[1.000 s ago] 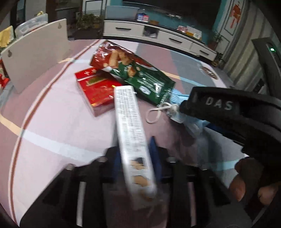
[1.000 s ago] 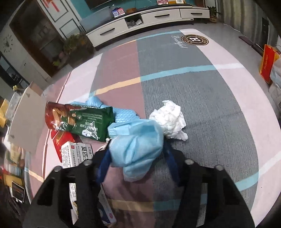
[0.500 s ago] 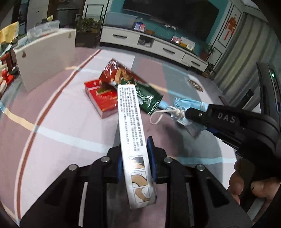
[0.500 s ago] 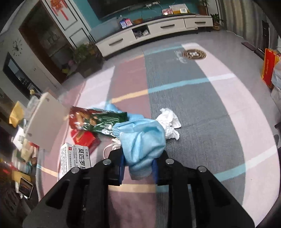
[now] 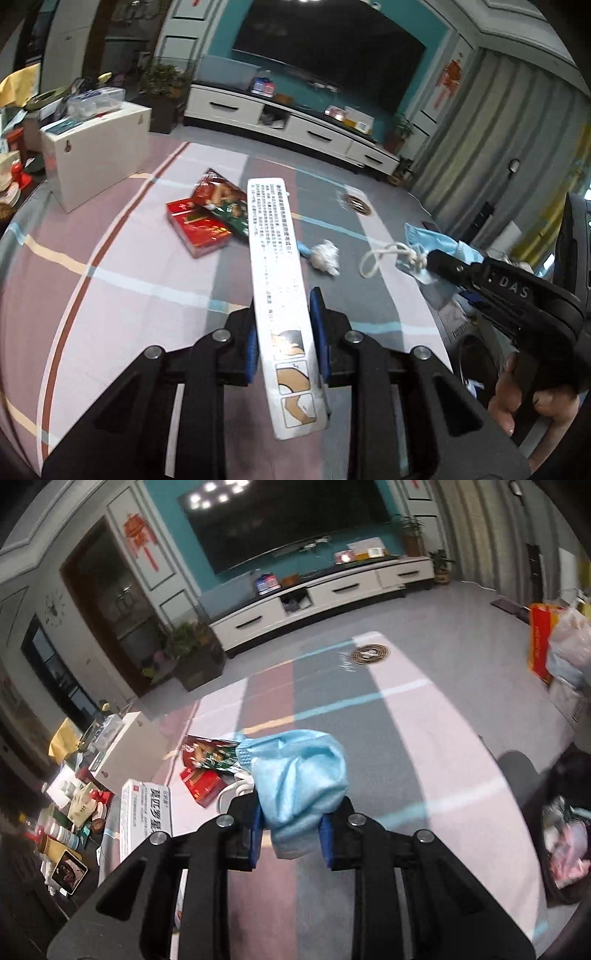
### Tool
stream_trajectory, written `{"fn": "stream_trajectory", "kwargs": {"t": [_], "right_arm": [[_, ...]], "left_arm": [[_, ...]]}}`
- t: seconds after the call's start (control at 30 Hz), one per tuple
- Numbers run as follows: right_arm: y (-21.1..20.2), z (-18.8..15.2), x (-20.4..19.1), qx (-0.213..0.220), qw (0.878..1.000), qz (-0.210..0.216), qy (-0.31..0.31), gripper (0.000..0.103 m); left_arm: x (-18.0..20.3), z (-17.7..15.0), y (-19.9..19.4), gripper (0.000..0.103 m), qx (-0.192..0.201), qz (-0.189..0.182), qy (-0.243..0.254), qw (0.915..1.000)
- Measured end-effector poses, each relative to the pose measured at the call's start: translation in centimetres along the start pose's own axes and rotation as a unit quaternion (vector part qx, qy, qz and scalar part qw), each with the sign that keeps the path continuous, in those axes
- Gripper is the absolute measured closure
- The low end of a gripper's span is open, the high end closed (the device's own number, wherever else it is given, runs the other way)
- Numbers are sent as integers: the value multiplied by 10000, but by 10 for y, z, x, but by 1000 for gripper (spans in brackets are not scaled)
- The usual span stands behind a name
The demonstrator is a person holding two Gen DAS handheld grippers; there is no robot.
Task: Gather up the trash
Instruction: 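Carry the mask in the right tool and white box in the left tool over the bin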
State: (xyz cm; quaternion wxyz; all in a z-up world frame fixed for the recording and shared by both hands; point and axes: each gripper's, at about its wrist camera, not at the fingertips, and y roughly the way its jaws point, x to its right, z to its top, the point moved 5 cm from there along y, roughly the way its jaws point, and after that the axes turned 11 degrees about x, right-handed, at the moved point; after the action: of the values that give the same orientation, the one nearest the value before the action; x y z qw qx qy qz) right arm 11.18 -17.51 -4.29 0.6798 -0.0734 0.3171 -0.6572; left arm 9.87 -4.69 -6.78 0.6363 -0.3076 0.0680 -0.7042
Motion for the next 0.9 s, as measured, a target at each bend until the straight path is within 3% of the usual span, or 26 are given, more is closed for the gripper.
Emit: {"fn": "stream_trajectory", "kwargs": {"t": [0.3,0.63,0.9], "right_arm": [[-58,-5,30,521,9976,-194,416,77],[-66,-17,37,457,9974,11,558,77],[-78,-16,47,678,9965,-296,383,77]], "left_arm": [[21,-5,-11,77,58,-341,158,9993],[44,-21,-15,77,-56,-611,381,9974],[64,-33,-17,77,-84,-705,760,9946]]}}
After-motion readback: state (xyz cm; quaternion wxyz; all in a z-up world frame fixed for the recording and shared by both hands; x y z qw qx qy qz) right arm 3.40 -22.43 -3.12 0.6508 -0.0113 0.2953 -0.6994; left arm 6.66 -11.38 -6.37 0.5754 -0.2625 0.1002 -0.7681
